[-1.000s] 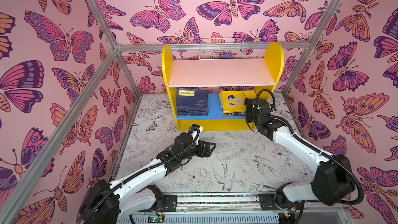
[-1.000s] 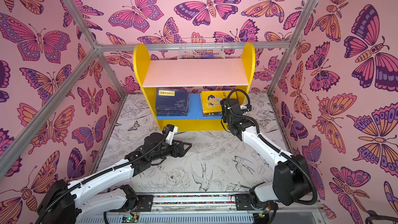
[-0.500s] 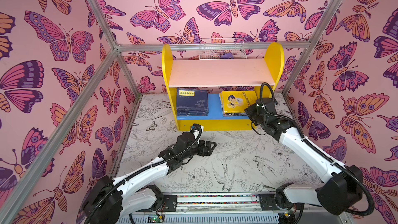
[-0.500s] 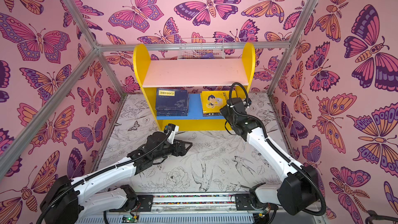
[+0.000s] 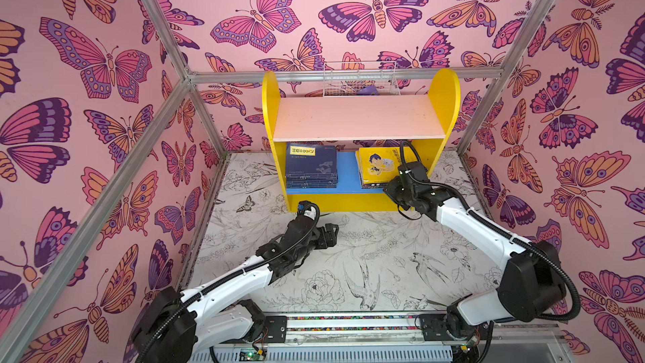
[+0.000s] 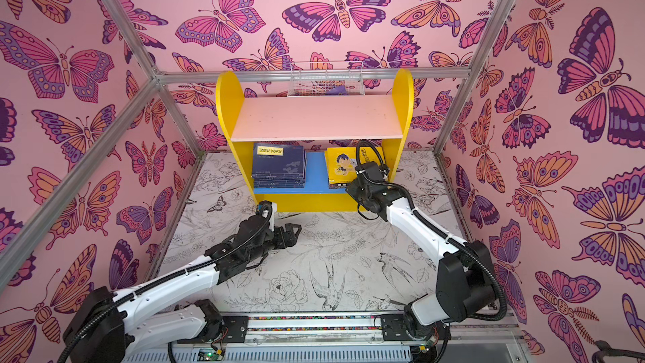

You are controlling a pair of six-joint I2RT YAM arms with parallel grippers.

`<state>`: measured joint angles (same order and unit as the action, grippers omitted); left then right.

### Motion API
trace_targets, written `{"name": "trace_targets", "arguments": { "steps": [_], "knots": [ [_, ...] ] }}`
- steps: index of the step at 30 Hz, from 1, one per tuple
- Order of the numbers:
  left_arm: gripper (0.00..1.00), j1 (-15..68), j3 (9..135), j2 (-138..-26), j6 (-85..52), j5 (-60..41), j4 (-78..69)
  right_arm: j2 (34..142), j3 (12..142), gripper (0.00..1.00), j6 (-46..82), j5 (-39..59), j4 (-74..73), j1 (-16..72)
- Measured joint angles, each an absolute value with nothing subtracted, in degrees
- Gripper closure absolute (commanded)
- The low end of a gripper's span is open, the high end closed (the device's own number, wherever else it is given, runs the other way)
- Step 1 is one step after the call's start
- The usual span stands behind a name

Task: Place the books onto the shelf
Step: 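Press and square the yellow book on the stack with the right gripper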

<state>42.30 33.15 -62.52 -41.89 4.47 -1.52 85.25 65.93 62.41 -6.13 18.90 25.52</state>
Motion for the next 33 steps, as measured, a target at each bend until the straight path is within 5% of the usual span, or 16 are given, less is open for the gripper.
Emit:
{"name": "trace_targets", "arguments": {
  "steps": [33],
  "knots": [
    [0.15, 42.35, 31.79, -63.05, -42.52, 6.42, 0.14, 89.58, 69.91, 1.00, 60.97, -5.87, 17.19, 22.57]
  ]
}}
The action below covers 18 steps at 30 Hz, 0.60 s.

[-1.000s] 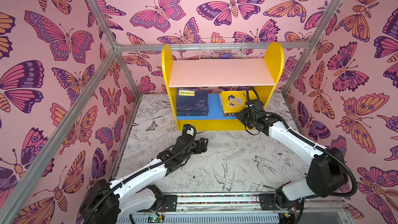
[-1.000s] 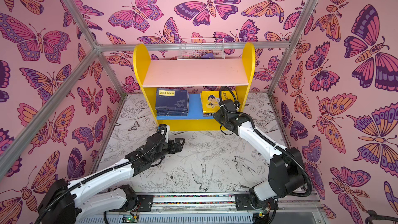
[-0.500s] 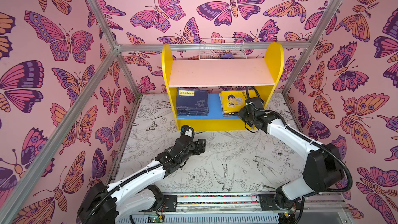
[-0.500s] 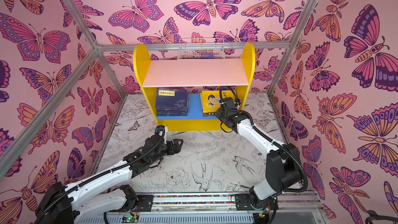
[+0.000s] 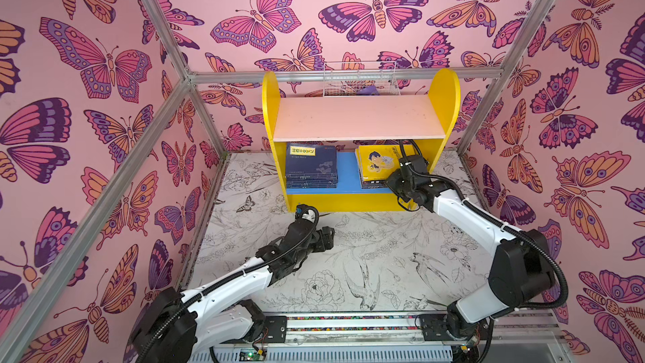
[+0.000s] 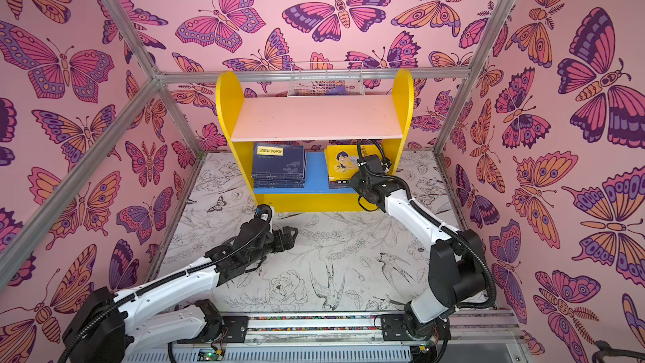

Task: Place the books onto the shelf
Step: 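Press and square the yellow book on the stack with the right gripper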

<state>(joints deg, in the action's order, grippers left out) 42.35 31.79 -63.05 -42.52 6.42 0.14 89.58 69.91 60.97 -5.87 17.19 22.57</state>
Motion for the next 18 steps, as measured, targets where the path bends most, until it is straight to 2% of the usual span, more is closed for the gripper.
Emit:
{"name": "trace_targets", "arguments": {
  "steps": [8, 18],
  "knots": [
    [0.15, 42.37, 32.77, -64.01, -42.46, 5.82, 0.05, 84.68, 69.60, 1.00, 59.33, -4.91, 17.15, 22.57],
    [0.15, 42.46, 32.86, -64.01, -42.48, 5.82, 0.08, 85.38, 69.36, 1.00, 58.65, -3.53, 16.34, 22.52]
  ]
}}
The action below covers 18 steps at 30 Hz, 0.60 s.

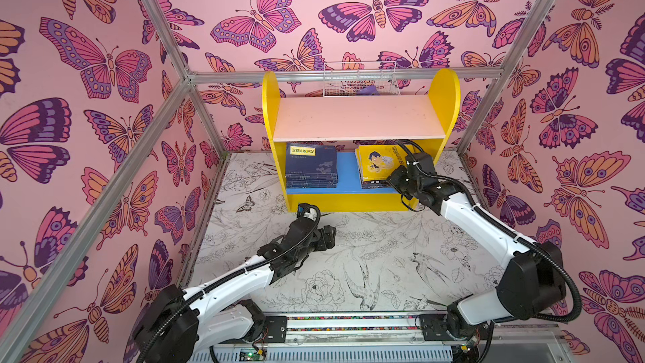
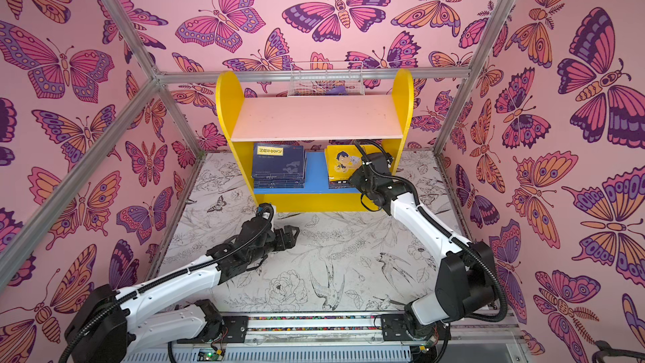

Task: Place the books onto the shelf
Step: 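Press and square the yellow book on the stack with the right gripper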

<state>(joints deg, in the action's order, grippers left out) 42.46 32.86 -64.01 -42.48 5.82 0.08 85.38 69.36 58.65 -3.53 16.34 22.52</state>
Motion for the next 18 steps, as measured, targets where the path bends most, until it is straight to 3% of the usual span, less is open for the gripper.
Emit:
{"name": "trace_targets", "arguments": {
  "steps": [18],
  "knots": [
    [0.15, 42.46, 33.10, -64.07, -42.26, 5.85, 0.10, 88.42, 67.66, 1.00, 59.61, -2.70, 14.68, 21.28]
  ]
}}
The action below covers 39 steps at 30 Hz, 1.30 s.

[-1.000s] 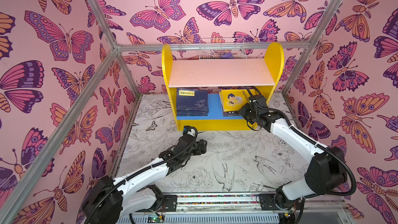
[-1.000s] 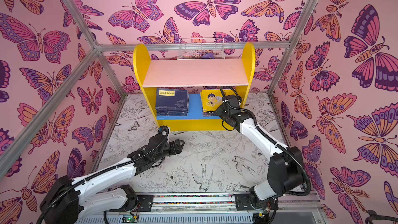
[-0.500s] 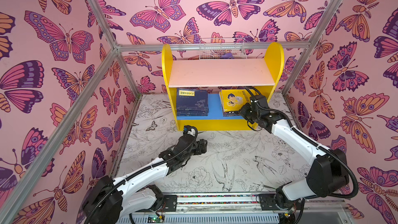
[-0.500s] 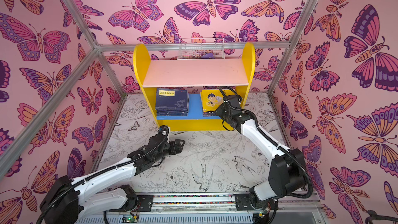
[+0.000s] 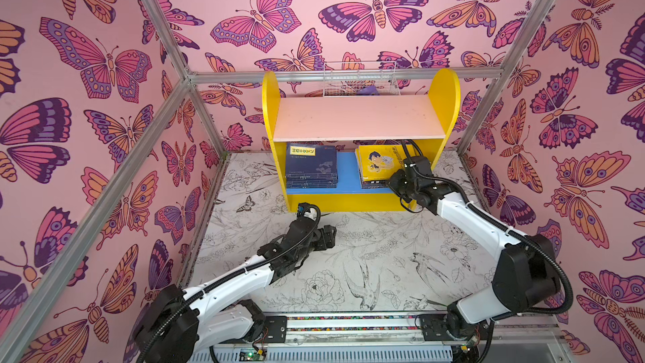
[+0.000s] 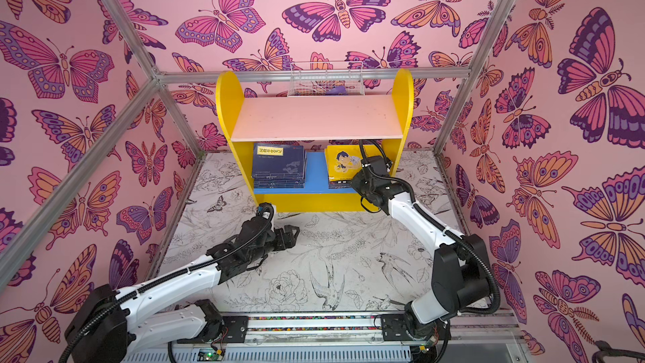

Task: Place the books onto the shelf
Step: 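Press and square the yellow book on the stack with the right gripper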

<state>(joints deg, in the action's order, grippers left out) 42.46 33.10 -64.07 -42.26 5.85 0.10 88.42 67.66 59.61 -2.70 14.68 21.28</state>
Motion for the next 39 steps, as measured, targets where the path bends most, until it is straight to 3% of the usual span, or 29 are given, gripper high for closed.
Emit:
{"name": "trace_targets", "arguments": {
  "steps": [39],
  "knots": [
    [0.14, 42.50, 33.52, -64.36, -41.85, 6.59, 0.75, 88.86, 70.00, 1.00, 58.35, 2.81, 15.03, 19.09]
  ]
}}
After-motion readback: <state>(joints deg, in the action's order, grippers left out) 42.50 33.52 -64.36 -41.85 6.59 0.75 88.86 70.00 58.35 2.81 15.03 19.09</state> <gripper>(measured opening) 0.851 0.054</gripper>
